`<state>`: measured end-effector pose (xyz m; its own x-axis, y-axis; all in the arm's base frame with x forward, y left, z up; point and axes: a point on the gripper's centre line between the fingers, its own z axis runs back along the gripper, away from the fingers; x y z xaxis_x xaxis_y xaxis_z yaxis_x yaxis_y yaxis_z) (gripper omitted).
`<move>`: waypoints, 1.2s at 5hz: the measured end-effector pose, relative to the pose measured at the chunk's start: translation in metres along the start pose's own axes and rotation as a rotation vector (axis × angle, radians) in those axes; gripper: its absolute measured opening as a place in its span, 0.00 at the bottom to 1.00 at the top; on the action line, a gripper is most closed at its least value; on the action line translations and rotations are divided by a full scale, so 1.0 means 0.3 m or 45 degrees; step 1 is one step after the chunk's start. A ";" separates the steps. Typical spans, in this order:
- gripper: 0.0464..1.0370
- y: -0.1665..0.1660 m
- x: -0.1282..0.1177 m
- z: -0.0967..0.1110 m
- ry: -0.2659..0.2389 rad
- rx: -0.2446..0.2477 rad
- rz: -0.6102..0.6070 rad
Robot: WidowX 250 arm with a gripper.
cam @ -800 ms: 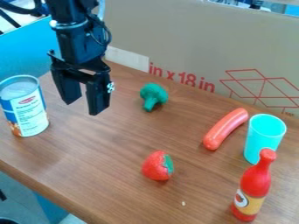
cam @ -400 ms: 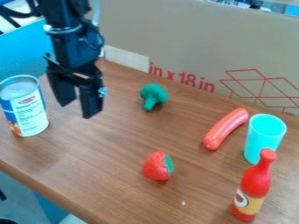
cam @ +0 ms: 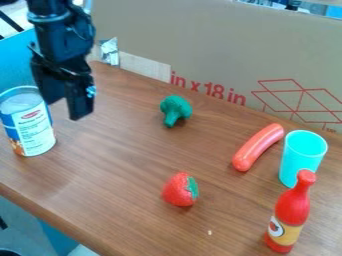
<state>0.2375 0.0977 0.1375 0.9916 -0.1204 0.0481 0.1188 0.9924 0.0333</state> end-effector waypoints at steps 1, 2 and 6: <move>0.95 0.092 -0.021 0.031 0.052 0.076 -0.043; 0.95 0.183 -0.031 0.019 0.075 0.112 -0.027; 0.96 0.379 -0.066 -0.048 0.072 0.127 0.186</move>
<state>0.2321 0.2134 0.1260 0.9996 0.0295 0.0040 -0.0298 0.9912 0.1293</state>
